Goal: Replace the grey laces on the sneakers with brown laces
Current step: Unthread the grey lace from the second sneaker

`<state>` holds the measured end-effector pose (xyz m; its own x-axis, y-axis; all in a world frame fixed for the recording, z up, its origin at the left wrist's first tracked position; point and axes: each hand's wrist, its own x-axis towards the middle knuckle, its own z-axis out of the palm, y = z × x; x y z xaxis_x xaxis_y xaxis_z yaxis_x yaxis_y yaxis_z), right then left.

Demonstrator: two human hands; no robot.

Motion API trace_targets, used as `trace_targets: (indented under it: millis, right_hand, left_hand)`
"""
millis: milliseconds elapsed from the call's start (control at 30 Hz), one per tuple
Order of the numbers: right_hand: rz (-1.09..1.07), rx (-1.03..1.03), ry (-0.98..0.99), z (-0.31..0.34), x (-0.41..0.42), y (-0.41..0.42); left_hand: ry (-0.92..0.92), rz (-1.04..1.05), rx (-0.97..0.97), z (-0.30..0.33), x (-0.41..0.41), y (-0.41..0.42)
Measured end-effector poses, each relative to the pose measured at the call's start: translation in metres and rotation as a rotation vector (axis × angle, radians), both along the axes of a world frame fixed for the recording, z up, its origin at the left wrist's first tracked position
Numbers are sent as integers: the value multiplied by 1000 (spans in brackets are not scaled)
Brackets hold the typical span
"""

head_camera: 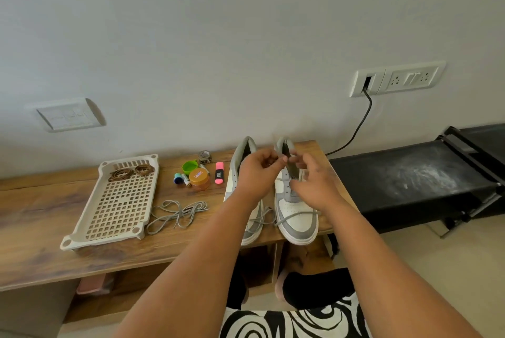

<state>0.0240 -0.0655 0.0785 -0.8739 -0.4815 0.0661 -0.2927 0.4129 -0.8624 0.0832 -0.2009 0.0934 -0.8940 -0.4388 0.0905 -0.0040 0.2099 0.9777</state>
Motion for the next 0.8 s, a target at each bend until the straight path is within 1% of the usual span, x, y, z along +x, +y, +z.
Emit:
trace_targets:
  millis: [33, 67, 100, 167, 233, 300, 333, 367, 433, 467, 500, 533, 600, 700, 800]
  right_hand:
    - [39, -91, -99, 7, 9, -1]
    - [69, -139, -156, 10, 18, -1]
    - [91, -131, -156, 11, 26, 0]
    - [110, -18, -52, 11, 39, 2]
    - [109, 44, 91, 15, 51, 2]
    - [126, 38, 158, 21, 58, 4]
    - [139, 64, 188, 24, 59, 6]
    - [159, 110, 235, 27, 58, 7]
    - [196, 208, 337, 27, 53, 8]
    - [214, 224, 358, 26, 52, 7]
    - [231, 228, 373, 23, 51, 5]
    - [258, 227, 389, 19, 50, 3]
    - [280, 215, 435, 15, 49, -1]
    - [227, 181, 471, 24, 44, 0]
    - [227, 254, 498, 28, 34, 4]
  left_hand:
    - [32, 19, 106, 7, 8, 3]
    - [54, 50, 212, 12, 16, 5]
    - [75, 84, 312, 18, 25, 7]
    - [87, 115, 455, 24, 44, 7]
    - [55, 128, 500, 23, 64, 1]
    - [0, 155, 504, 18, 83, -10]
    - [-27, 168, 476, 16, 90, -16]
    - [-43, 187, 405, 13, 98, -21]
    - [-98, 193, 87, 8, 106, -28]
    - [-128, 174, -70, 7, 108, -30]
    - [-140, 138, -154, 6, 106, -28]
    - [-137, 97, -145, 5, 103, -25]
    - [-134, -11, -41, 7, 97, -15]
    - [-140, -171, 137, 7, 87, -7]
    - [-151, -263, 216, 5, 77, -8]
